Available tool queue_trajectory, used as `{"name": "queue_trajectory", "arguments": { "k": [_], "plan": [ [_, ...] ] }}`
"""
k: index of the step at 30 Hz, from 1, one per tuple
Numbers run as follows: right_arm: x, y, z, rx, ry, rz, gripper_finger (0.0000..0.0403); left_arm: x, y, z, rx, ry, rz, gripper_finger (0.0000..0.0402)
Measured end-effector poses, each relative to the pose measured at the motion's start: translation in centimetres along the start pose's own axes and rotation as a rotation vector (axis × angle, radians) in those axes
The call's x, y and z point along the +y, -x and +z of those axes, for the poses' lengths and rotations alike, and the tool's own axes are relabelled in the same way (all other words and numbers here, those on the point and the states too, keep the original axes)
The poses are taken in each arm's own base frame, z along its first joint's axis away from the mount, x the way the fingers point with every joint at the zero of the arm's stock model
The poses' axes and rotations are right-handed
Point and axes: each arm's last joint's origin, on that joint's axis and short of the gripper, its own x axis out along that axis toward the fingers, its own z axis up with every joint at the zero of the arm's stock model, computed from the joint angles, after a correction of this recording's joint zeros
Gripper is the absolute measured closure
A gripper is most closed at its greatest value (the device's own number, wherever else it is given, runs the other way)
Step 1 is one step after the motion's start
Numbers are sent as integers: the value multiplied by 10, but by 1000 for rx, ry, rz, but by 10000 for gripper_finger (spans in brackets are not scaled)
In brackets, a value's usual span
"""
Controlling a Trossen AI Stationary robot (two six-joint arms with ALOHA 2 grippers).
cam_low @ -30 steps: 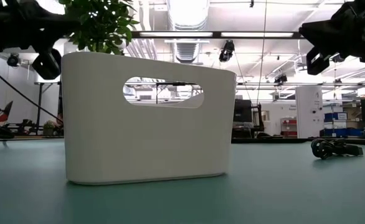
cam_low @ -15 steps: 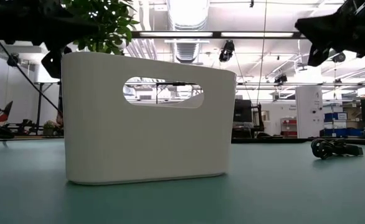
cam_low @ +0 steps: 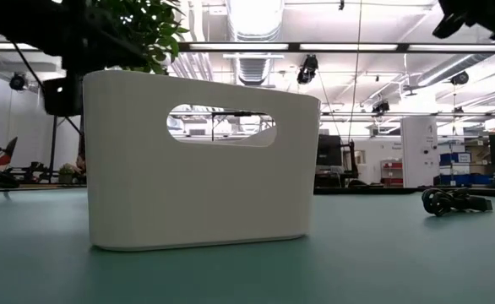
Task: Pick and place USB-C Cables
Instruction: Put the white and black charger cable into the white bin
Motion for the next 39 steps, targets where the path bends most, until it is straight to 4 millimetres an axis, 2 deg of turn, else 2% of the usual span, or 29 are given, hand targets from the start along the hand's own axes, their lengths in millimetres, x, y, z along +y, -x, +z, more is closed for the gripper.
{"name": "queue_trajectory", "arguments": {
  "k": [7, 11, 16, 23, 30, 36, 39],
  "plan": [
    [-1, -1, 4, -10, 68, -1, 374, -23, -6, -3, 228, 198, 232, 402],
    [-1, -1, 4, -11, 98, -2, 374, -44, -9, -6, 347, 280, 292, 402],
    [-1, -1, 4, -11, 95, -3, 374, -65, -16, -12, 415, 325, 357, 401],
    [-1, -1, 4, -11, 103, -2, 374, -80, -30, -34, 518, 409, 442, 401],
    [-1, -1, 6, -21, 143, -4, 374, -80, -26, -69, 588, 530, 568, 401],
    [-1, -2, 10, -28, 154, -5, 374, -74, -9, -91, 673, 666, 809, 401],
    [-1, -2, 10, -28, 171, -6, 374, -77, -1, -97, 696, 676, 910, 402]
  ]
}}
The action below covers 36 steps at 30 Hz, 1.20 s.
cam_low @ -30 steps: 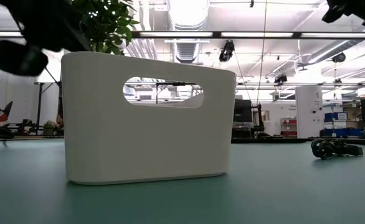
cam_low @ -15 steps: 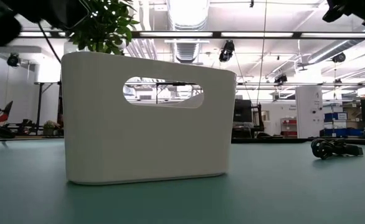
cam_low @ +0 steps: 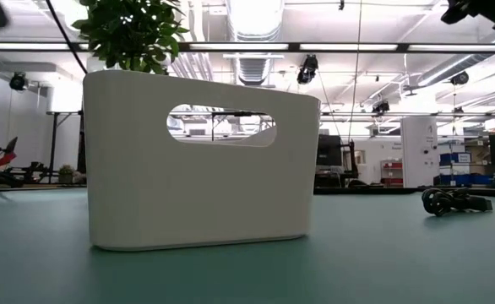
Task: Pick and place USB-C Cables
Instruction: Put the white and black charger cable into the white bin
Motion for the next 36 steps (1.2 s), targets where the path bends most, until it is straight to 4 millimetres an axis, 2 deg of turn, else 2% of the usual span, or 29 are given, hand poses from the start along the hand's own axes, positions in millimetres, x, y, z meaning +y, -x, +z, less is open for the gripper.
{"name": "queue_trajectory", "arguments": {
  "k": [6, 10, 21, 26, 36],
  "plan": [
    [0, 0, 0, -1, 3, 0, 374, 5, -5, 4, -108, 63, 87, 402],
    [0, 0, 0, -1, 2, 0, 374, 7, -18, 10, -134, -9, 118, 402],
    [0, 0, 0, 0, 1, 0, 374, 9, -27, 16, -175, -89, 141, 397],
    [0, 0, 0, 0, -16, 0, 374, 8, -31, 18, -217, -136, 124, 356],
    [0, 0, 0, 0, -43, 0, 374, 9, -52, 27, -321, -155, 185, 221]
  ]
}}
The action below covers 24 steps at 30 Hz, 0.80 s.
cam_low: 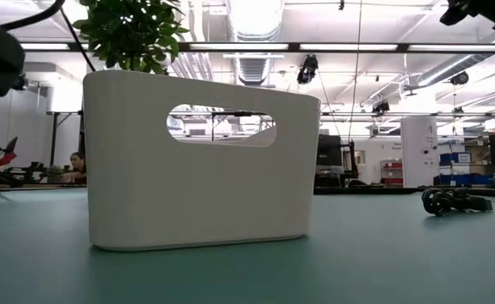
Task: Pick and place USB-C Cables
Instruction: Put the white and black charger cable into the white bin
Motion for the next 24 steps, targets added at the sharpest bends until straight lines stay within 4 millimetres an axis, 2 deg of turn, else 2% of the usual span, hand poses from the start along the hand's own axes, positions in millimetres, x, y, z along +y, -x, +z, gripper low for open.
{"name": "queue_trajectory", "arguments": {
  "k": [3, 6, 20, 24],
  "plan": [
    [0, 0, 0, 0, 0, 0, 374, 1, -4, 1, -15, 2, 21, 196],
    [0, 0, 0, 0, 0, 0, 374, 1, -9, 2, -39, -5, 27, 188],
    [0, 0, 0, 2, -11, 0, 374, 4, -19, 6, -64, -8, 51, 187],
    [0, 0, 0, 2, -11, 0, 374, 5, -20, 7, -66, -8, 53, 199]
  ]
}}
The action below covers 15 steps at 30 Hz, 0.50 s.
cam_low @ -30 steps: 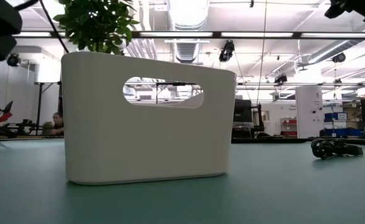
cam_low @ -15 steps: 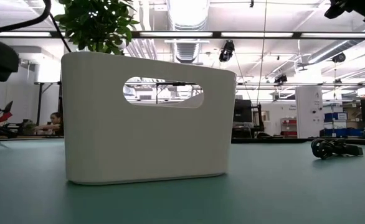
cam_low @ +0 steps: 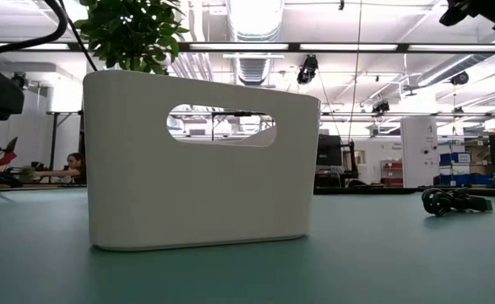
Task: Pick and place USB-C Cables
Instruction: Put the white and black charger cable into the white bin
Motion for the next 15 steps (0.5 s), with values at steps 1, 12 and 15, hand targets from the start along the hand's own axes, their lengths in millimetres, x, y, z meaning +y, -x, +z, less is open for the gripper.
{"name": "queue_trajectory", "arguments": {
  "k": [1, 12, 15],
  "plan": [
    [0, 0, 0, 1, 0, 1, 374, 0, 0, 0, 0, 0, 1, 206],
    [0, 0, -1, 6, 0, 1, 374, 1, -2, 1, -9, 0, 4, 307],
    [0, 0, -1, 6, 0, 1, 374, 3, -4, 3, -16, 1, 11, 332]
  ]
}}
